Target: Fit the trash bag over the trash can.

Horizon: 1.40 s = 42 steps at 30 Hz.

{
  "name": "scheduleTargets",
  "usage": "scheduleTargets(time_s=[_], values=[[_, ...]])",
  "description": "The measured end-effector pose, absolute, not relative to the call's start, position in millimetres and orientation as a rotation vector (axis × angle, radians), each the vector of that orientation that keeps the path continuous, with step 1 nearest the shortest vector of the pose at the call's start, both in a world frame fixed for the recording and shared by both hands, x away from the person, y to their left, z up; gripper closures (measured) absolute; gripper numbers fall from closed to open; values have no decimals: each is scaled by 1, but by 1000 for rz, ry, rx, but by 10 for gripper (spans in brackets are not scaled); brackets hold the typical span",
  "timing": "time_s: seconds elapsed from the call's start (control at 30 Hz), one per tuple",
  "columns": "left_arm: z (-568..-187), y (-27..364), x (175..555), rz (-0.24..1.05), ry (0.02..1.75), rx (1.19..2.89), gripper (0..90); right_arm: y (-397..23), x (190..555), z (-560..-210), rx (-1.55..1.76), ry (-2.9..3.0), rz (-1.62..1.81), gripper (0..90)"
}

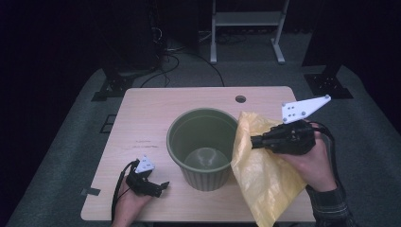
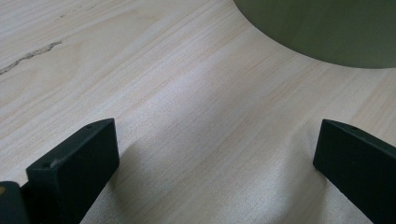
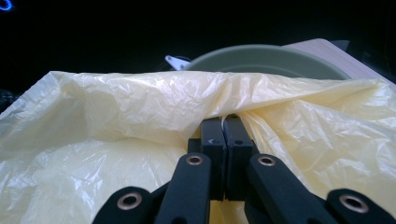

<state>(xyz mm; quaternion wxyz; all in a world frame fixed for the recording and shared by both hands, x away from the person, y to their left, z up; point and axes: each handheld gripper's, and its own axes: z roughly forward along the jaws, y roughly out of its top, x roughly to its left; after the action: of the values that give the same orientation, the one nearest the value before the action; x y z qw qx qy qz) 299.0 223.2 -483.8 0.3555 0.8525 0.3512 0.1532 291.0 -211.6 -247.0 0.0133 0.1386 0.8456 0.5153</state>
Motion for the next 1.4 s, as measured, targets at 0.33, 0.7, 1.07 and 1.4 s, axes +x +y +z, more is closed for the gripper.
scheduleTargets(time_s=[0.33,0.7,1.07,1.4], values=[[-484,223,299,395,905,2203,0,-162,297,-218,283,2728,1606,893],[-484,223,299,398,904,2203,0,-88,308,-210,161,2842,1569,893],[-484,223,301,393,905,2202,0,-102,304,-230,206,2854,1538,893],[-484,223,301,393,906,2201,0,-148,280,-233,241,2839,1532,892]])
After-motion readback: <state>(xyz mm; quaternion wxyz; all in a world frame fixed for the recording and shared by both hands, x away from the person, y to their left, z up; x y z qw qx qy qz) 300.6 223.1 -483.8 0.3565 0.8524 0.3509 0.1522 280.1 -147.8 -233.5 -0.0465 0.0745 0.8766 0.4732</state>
